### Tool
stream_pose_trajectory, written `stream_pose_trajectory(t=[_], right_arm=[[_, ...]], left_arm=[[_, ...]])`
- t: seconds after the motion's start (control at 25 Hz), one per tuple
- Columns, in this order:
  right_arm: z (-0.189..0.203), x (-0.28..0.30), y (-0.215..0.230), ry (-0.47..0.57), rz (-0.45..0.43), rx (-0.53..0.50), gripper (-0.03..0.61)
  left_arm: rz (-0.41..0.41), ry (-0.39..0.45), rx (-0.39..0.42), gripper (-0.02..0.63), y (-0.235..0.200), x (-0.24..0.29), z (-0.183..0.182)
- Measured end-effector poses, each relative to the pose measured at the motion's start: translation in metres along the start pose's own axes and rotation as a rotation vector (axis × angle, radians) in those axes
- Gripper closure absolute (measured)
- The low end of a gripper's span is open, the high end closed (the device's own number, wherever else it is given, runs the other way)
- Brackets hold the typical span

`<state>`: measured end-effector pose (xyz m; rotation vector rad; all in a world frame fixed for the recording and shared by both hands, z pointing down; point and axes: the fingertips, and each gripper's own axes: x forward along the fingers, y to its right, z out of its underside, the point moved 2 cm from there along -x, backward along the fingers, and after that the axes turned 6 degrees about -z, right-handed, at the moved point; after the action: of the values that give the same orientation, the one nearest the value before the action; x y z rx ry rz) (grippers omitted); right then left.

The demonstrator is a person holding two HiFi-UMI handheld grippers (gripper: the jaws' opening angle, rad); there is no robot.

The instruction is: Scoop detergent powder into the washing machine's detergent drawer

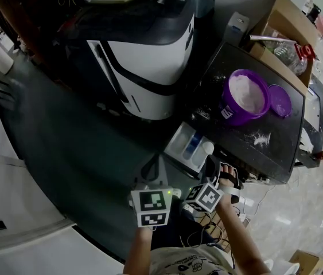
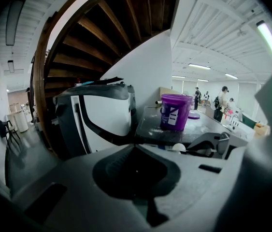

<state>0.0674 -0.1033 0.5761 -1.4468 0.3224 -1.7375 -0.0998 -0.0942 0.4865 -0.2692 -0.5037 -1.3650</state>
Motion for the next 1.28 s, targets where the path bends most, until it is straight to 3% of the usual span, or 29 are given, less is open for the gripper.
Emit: stream_pose_trajectory(t=[0.56,0.96,1.28], right_arm=[[-0.006,-0.003,-0.003,0.021,-0.031,0.01,0.557],[-0.01,-0.014,0.01,0.089,-0.117,0.305,0.557],[-0.018,-0.04,0.031,0.199,-0.195,0.631,0.557]], left_arm=[[-0.012,-0.006,-0.006,0.611,-0.005,-0.002,0.003],[-0.021,0.003,-0.011,0.611,-0.01,-0.006,-0.001],[-0.026,0.036,-0.012,0.611,-0.011,-0.013,-0.015]])
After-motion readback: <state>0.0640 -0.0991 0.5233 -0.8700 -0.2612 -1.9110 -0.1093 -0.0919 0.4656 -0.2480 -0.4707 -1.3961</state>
